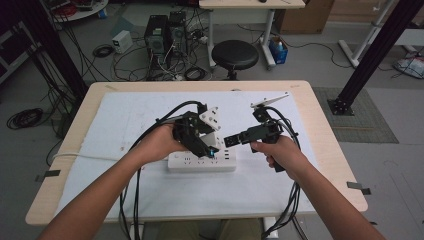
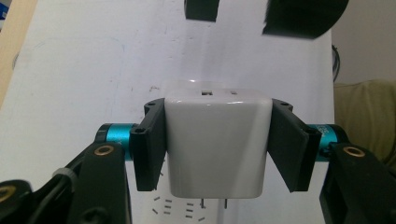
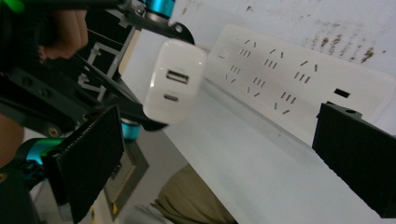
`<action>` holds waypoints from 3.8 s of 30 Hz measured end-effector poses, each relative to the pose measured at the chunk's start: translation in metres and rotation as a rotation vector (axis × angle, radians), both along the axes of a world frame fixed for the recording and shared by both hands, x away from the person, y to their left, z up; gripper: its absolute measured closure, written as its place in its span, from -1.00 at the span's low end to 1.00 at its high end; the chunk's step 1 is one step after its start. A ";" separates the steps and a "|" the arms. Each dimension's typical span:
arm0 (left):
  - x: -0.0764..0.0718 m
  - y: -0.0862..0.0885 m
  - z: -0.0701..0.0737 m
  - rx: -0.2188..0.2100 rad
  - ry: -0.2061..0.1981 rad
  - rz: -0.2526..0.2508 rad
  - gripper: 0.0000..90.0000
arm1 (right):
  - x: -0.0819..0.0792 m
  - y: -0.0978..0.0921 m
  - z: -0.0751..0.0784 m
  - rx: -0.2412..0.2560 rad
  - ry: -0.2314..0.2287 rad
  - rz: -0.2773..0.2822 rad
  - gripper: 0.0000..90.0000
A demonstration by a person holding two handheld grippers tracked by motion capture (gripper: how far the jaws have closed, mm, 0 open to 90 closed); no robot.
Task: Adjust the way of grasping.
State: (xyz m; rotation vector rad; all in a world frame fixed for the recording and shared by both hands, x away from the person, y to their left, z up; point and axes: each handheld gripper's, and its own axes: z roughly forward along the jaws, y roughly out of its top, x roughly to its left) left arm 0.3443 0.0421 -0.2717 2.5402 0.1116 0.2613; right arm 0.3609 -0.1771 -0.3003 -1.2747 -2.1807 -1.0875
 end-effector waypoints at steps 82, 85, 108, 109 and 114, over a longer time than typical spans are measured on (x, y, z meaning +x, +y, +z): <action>0.029 0.078 -0.016 0.157 0.093 0.247 -0.60 | 0.016 -0.063 -0.010 -0.177 -0.314 0.012 0.38; 0.033 0.095 -0.020 0.228 0.094 0.271 -0.60 | 0.011 -0.064 0.001 -0.300 -0.405 0.066 0.38; 0.036 0.154 -0.018 0.267 0.088 0.366 -0.60 | 0.011 -0.062 0.039 -0.674 -0.505 0.345 0.38; 0.036 0.155 -0.018 0.264 0.089 0.366 -0.60 | 0.011 -0.063 0.038 -0.680 -0.507 0.346 0.38; 0.033 0.155 -0.017 0.268 0.079 0.353 -0.60 | 0.005 -0.063 0.036 -0.695 -0.527 0.359 0.38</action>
